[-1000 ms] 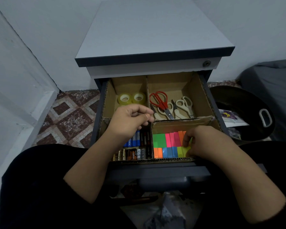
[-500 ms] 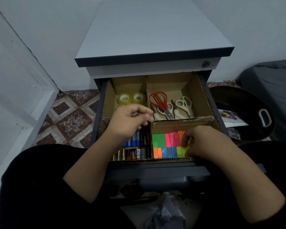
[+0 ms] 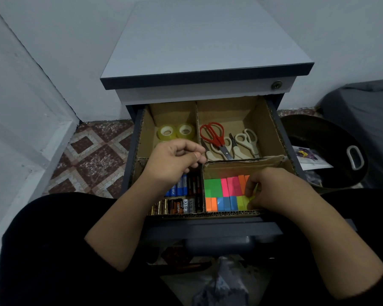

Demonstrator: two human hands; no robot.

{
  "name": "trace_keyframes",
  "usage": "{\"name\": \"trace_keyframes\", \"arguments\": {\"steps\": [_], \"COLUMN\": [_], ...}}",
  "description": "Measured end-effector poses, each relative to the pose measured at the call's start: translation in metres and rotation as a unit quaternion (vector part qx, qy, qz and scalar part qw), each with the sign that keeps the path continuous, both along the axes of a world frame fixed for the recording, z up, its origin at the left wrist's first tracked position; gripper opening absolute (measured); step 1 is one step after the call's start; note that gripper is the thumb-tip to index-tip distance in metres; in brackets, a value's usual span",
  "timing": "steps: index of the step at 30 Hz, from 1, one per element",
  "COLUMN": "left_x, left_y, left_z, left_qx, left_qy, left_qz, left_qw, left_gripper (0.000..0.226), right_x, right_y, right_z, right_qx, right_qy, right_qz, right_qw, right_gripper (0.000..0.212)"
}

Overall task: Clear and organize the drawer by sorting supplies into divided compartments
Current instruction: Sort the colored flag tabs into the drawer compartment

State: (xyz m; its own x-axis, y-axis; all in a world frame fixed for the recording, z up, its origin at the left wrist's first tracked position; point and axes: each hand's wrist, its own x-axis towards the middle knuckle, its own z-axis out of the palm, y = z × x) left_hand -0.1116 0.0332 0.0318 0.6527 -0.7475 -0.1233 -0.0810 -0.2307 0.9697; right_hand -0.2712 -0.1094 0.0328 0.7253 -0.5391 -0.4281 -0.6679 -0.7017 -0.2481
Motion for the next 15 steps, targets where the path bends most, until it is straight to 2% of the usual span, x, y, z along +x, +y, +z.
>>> {"name": "trace_keyframes", "arguments": {"steps": [10, 15], "left_x": [0.0001, -0.0005], "left_y": [-0.0004, 0.0], "left_z": [-0.0002, 0.0006], "left_qx": [0.0, -0.001], "left_qy": [0.0, 0.004], "left_qz": [0.0, 0.001], "left_qw": [1.0, 1.0], "left_gripper": [0.016, 0.017], "right_x": [0.0011, -0.0023], "right_y": [-0.0015, -0.0075], "right_z": [0.0013, -0.0001], "right_qx": [-0.002, -0.115], "right_qy": [-0.004, -0.025], "right_qz": [-0.036, -0.116], "right_qw": [0.999, 0.986], "right_gripper": [0.012, 0.009]}}
